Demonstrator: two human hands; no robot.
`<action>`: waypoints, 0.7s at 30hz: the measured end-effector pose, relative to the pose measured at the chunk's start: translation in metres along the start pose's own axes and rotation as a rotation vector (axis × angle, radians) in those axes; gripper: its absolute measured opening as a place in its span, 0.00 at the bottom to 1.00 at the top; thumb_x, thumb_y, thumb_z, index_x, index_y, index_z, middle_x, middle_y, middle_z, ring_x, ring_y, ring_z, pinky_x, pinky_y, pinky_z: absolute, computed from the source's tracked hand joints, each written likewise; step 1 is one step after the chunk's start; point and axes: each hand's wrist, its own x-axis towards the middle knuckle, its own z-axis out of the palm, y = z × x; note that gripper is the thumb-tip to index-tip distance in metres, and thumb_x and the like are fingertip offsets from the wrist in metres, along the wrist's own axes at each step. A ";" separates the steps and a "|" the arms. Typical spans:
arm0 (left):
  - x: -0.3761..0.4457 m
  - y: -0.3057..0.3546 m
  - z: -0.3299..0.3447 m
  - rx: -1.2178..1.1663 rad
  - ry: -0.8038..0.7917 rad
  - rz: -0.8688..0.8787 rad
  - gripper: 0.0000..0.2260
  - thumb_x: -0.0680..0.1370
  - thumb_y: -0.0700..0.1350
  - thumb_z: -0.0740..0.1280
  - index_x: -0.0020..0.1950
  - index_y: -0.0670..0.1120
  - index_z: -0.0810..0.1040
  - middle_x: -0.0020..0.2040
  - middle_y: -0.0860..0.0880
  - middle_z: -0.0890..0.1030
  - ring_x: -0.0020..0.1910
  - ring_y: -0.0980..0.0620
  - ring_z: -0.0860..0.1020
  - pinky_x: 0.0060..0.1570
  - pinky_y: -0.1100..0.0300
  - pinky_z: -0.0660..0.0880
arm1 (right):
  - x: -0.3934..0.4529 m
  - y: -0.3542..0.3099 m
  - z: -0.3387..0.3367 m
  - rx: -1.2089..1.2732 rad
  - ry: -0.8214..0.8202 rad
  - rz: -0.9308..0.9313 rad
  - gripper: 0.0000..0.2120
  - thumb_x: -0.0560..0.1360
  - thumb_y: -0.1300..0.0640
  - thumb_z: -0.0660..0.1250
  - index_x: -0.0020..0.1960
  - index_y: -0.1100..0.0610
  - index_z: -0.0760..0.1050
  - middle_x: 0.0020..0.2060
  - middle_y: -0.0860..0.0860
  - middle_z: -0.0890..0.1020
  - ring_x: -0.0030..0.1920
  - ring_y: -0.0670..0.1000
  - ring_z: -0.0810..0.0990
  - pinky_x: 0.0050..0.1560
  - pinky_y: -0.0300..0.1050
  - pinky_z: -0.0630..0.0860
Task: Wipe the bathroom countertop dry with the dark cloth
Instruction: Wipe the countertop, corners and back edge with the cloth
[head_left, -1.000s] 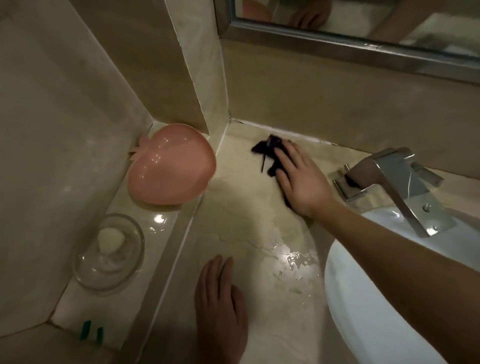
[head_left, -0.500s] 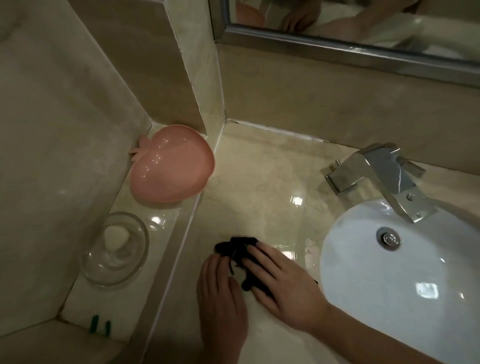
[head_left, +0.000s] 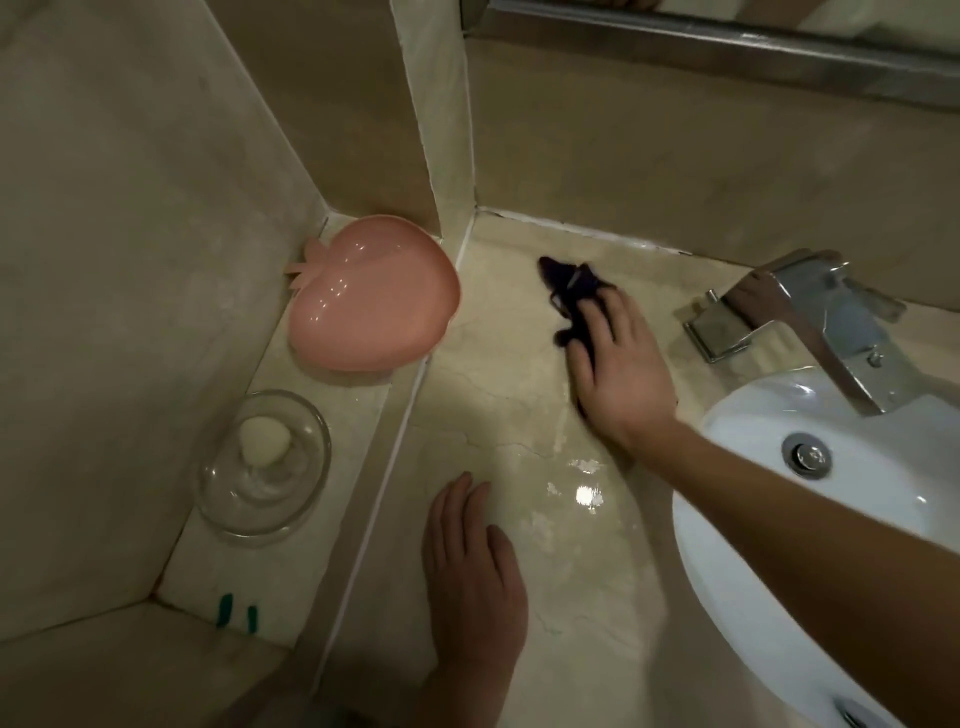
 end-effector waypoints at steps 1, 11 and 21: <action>0.000 0.000 0.000 -0.009 -0.001 -0.005 0.19 0.80 0.43 0.55 0.69 0.44 0.75 0.70 0.47 0.74 0.71 0.46 0.70 0.69 0.46 0.69 | -0.030 -0.009 -0.001 0.025 -0.018 -0.039 0.23 0.84 0.51 0.56 0.75 0.60 0.67 0.76 0.59 0.66 0.78 0.59 0.59 0.79 0.54 0.57; 0.000 -0.005 -0.005 -0.085 -0.031 -0.002 0.22 0.83 0.52 0.54 0.75 0.46 0.70 0.73 0.49 0.72 0.73 0.50 0.69 0.71 0.50 0.66 | -0.152 -0.033 -0.005 0.078 -0.274 -0.517 0.24 0.84 0.49 0.58 0.76 0.58 0.68 0.78 0.54 0.65 0.80 0.54 0.58 0.77 0.53 0.62; -0.004 -0.002 -0.003 -0.122 0.043 0.005 0.22 0.82 0.50 0.56 0.76 0.45 0.69 0.72 0.48 0.71 0.73 0.50 0.69 0.71 0.49 0.68 | 0.005 -0.036 0.013 0.004 -0.001 0.061 0.24 0.84 0.50 0.53 0.77 0.60 0.64 0.78 0.58 0.64 0.79 0.58 0.55 0.80 0.52 0.52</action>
